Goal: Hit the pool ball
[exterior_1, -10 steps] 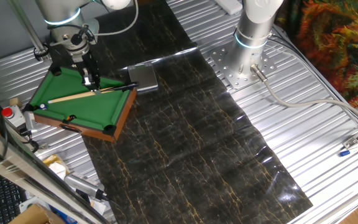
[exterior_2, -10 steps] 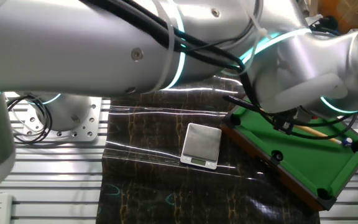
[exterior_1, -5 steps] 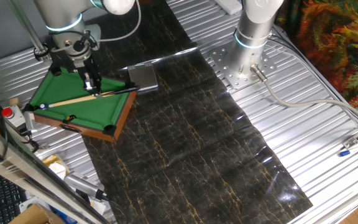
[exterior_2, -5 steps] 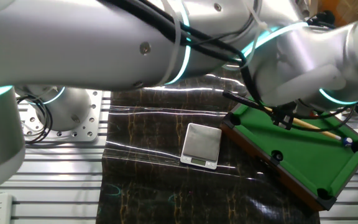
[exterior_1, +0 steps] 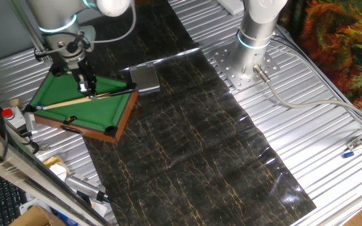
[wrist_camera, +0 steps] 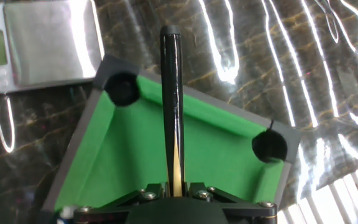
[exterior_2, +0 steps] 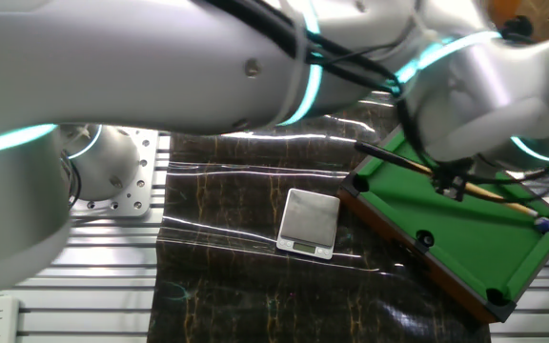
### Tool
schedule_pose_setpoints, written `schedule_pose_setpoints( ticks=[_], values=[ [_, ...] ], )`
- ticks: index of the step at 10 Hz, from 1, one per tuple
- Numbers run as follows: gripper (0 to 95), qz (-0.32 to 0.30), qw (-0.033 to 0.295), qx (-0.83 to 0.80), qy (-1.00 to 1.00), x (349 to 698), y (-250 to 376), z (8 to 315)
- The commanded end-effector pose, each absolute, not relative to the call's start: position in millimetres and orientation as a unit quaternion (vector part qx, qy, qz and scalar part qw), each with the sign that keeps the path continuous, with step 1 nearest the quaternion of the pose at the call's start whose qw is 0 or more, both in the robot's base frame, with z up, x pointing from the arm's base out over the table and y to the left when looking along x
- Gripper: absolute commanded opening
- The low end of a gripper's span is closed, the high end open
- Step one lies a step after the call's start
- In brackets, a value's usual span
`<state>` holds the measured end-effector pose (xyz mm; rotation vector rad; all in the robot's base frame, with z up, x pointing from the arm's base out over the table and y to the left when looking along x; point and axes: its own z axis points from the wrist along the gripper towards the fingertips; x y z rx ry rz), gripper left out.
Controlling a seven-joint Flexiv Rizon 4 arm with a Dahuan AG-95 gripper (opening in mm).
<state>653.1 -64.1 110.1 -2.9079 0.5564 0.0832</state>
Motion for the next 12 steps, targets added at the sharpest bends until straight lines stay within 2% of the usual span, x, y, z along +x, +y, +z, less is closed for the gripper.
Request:
schedule_pose_setpoints(
  ticks=[1,3,4,6,8,10,12],
  values=[
    [0.0,0.026,0.089,-0.977,0.191,653.5,-65.6,112.0],
    [0.0,0.024,0.069,-0.977,0.199,651.7,-67.9,115.9],
    [0.0,0.022,0.016,-0.972,0.234,650.6,-68.6,121.3],
    [0.0,0.011,-0.021,-0.955,0.296,652.6,-71.4,128.0],
    [0.0,-0.003,-0.033,-0.895,0.445,649.5,-77.8,133.6],
    [0.0,-0.022,-0.029,-0.783,0.621,642.9,-76.9,148.8],
    [0.0,-0.049,-0.026,-0.708,0.704,634.9,-70.1,164.0]
  ],
)
